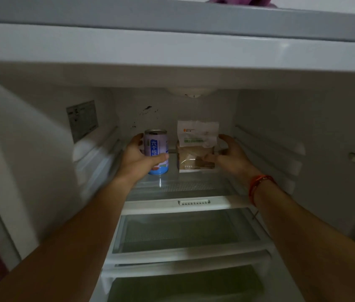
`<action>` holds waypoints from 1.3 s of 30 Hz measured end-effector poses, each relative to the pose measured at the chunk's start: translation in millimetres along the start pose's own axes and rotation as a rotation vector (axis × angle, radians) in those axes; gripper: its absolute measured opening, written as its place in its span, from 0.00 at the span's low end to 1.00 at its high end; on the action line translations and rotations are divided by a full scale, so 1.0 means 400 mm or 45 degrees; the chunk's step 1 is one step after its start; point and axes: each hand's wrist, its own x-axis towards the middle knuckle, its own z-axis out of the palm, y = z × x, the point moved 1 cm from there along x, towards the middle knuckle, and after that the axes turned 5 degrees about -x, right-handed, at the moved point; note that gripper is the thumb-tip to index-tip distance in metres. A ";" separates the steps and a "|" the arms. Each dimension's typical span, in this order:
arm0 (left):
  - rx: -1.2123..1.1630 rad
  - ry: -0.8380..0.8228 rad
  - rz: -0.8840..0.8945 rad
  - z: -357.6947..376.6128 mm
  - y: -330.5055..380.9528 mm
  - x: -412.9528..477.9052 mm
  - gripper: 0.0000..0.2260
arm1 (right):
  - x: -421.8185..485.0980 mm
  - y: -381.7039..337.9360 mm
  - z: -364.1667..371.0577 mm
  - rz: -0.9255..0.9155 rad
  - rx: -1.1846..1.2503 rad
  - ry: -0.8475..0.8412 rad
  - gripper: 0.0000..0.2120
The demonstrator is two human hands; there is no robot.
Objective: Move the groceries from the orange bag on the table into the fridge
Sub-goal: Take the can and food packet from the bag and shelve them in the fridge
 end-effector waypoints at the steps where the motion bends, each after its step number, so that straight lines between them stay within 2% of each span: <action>1: 0.011 0.005 0.013 0.000 0.009 -0.009 0.24 | -0.011 -0.005 -0.003 0.030 -0.043 0.008 0.43; 3: 0.057 0.022 0.052 0.000 0.029 -0.029 0.24 | -0.035 -0.010 -0.010 0.039 -0.104 0.030 0.44; 8: 0.333 0.081 0.108 -0.015 0.070 -0.099 0.34 | -0.116 -0.026 -0.031 -0.051 -0.224 0.053 0.44; 15: 0.796 0.061 0.288 -0.040 0.108 -0.223 0.33 | -0.243 -0.061 -0.065 -0.128 -0.606 0.043 0.40; 21: 1.066 0.016 0.341 -0.060 0.149 -0.329 0.36 | -0.371 -0.090 -0.088 -0.173 -0.856 0.065 0.35; 28: 1.256 0.006 0.372 -0.068 0.177 -0.422 0.37 | -0.477 -0.104 -0.106 -0.196 -0.990 0.056 0.35; 36: 1.273 -0.004 0.401 -0.058 0.218 -0.486 0.35 | -0.523 -0.111 -0.124 -0.237 -1.045 0.074 0.35; 39: 1.292 0.007 0.406 -0.058 0.224 -0.507 0.37 | -0.539 -0.111 -0.131 -0.270 -1.092 0.078 0.35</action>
